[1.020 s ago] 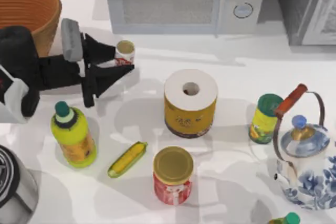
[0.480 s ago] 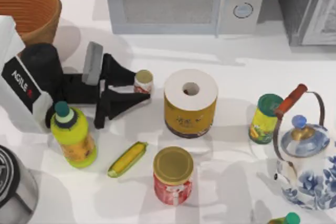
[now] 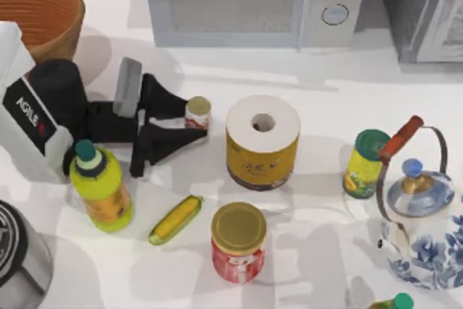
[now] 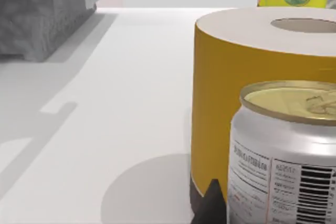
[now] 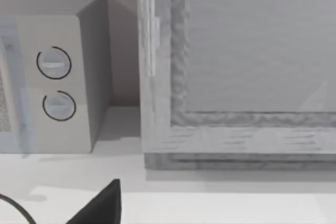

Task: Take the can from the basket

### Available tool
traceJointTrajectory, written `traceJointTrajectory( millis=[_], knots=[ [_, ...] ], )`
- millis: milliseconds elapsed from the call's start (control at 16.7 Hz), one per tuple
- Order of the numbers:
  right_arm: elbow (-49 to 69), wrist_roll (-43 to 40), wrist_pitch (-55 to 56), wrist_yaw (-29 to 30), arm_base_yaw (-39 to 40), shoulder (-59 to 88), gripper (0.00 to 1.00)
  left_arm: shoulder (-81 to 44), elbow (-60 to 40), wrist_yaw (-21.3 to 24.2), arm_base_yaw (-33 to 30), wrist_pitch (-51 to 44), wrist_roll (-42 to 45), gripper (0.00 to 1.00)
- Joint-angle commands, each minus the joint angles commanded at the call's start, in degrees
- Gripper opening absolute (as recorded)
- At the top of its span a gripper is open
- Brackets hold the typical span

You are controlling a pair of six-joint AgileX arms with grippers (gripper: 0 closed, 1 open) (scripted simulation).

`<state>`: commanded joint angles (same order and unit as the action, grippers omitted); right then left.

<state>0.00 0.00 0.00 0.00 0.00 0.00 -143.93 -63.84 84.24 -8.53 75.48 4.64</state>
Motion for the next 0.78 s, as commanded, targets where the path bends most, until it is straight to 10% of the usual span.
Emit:
traceJointTrajectory(
  millis=[420,780],
  knots=[
    [0.0,0.0,0.0,0.0,0.0,0.0,1.0,0.0,0.0,0.0,0.0,0.0,0.0,0.98],
    [0.0,0.0,0.0,0.0,0.0,0.0,1.0,0.0,0.0,0.0,0.0,0.0,0.0,1.0]
  ],
)
